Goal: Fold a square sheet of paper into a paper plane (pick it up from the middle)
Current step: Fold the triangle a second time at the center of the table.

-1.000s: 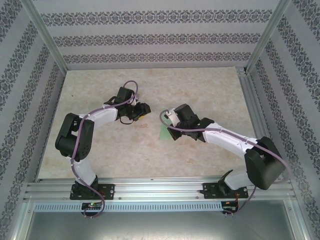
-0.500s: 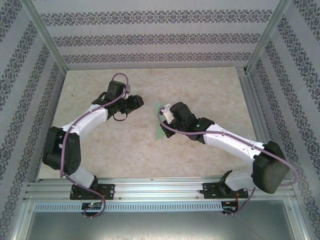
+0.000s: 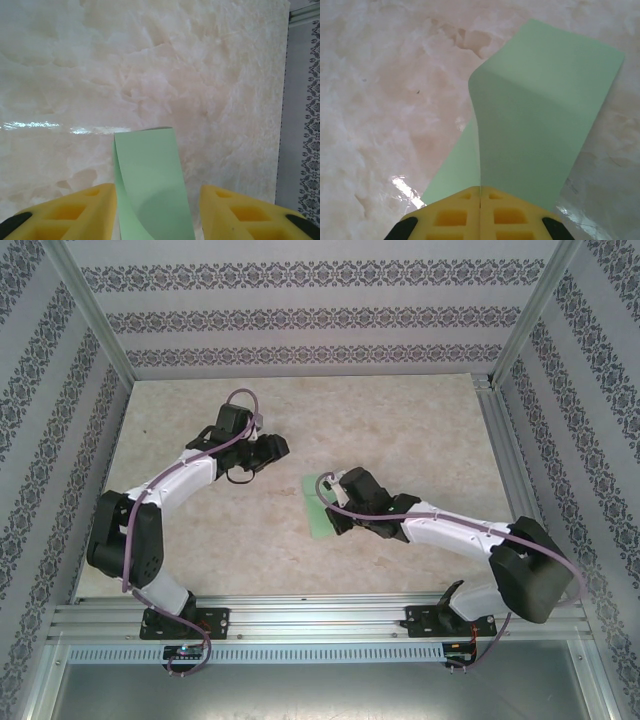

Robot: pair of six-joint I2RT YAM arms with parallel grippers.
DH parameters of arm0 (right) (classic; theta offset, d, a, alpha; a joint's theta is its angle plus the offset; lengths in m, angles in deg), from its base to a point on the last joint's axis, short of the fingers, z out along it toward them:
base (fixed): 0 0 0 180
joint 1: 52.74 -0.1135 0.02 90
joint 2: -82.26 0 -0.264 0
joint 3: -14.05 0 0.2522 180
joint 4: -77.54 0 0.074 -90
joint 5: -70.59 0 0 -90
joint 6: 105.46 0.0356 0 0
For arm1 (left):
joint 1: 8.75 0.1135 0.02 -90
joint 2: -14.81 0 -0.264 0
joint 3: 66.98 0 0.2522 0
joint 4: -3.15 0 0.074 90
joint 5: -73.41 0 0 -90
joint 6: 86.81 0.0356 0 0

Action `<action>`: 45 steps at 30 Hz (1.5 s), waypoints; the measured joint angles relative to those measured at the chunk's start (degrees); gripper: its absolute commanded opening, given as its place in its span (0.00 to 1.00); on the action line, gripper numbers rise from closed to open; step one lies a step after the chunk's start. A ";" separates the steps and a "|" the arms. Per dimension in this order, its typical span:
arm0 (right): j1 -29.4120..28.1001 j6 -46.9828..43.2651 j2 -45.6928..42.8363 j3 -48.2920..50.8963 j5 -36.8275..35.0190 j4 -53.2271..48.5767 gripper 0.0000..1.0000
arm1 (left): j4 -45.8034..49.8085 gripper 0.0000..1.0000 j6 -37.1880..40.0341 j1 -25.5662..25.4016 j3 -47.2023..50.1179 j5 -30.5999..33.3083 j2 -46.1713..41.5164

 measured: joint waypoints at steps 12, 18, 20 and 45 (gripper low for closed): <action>7.87 7.04 7.82 0.81 12.37 8.41 0.07 | -0.04 0.48 0.09 -1.73 0.02 -2.84 2.21; 10.84 9.66 9.79 1.53 16.98 11.91 0.07 | 0.00 0.45 0.79 -2.51 0.02 -3.48 4.22; 11.91 10.67 10.51 1.55 18.45 13.18 0.07 | 0.02 0.45 1.09 -2.86 0.02 -3.69 4.85; 20.28 21.59 22.67 0.35 34.03 23.54 0.10 | 0.11 0.44 2.43 -5.03 -14.38 -4.81 20.28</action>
